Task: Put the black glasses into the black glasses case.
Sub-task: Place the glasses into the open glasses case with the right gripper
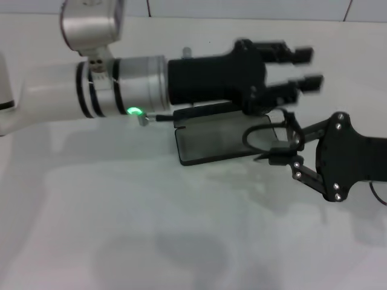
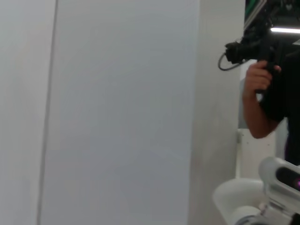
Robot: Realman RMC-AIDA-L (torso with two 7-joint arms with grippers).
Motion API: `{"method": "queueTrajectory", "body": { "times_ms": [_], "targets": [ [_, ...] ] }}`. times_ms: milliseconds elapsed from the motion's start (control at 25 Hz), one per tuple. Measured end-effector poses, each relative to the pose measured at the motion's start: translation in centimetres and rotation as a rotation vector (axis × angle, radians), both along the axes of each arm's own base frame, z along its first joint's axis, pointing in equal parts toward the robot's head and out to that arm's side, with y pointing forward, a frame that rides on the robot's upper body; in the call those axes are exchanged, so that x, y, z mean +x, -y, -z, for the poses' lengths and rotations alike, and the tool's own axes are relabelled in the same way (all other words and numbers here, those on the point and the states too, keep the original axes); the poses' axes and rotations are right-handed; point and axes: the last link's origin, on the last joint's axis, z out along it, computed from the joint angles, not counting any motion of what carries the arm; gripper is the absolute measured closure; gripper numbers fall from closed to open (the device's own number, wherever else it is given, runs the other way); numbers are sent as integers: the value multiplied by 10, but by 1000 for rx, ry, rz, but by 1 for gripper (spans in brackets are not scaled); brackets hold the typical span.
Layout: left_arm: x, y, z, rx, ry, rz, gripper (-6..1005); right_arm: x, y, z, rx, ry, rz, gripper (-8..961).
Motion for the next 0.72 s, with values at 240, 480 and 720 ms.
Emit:
{"method": "queueTrajectory", "body": {
  "times_ms": [240, 480, 720],
  "targets": [
    [-39, -23, -44, 242, 103, -208, 499, 13, -12, 5, 100, 172, 52, 846],
    [-66, -22, -64, 310, 137, -304, 498, -7, -30, 27, 289, 408, 89, 846],
    [-74, -18, -64, 311, 133, -326, 498, -28, -35, 69, 443, 614, 62, 846]
  ]
}}
